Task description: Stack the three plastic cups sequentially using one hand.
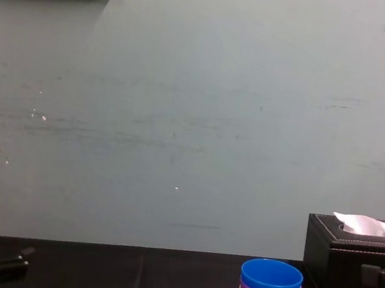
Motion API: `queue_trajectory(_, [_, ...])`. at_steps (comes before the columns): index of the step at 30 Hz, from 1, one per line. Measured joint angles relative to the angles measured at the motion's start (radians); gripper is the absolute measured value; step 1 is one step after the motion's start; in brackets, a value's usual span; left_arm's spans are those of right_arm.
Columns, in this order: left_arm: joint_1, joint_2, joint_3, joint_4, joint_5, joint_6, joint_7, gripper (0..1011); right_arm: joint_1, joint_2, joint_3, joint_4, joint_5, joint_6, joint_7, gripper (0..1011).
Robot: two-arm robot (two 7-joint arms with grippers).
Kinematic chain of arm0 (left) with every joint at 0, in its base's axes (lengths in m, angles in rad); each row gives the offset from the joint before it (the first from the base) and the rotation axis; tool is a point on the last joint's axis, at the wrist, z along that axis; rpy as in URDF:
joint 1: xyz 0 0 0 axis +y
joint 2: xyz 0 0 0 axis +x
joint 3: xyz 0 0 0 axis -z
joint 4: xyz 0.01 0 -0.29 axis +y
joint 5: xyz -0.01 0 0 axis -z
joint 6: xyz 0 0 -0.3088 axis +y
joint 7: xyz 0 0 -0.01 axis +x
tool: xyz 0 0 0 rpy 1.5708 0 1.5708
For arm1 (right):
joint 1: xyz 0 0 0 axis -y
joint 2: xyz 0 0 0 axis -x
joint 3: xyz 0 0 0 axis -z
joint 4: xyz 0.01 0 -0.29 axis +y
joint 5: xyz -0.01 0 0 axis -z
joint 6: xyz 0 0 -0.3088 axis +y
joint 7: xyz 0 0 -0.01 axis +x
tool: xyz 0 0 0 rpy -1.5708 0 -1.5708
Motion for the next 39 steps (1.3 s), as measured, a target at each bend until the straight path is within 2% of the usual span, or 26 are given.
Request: queue_trajectory(39, [0.0, 0.0, 0.0, 0.0, 0.0, 0.0, 0.0, 1011, 0.001, 0.001, -0.002, -0.004, 0.002, 0.002, 0.002, 1003])
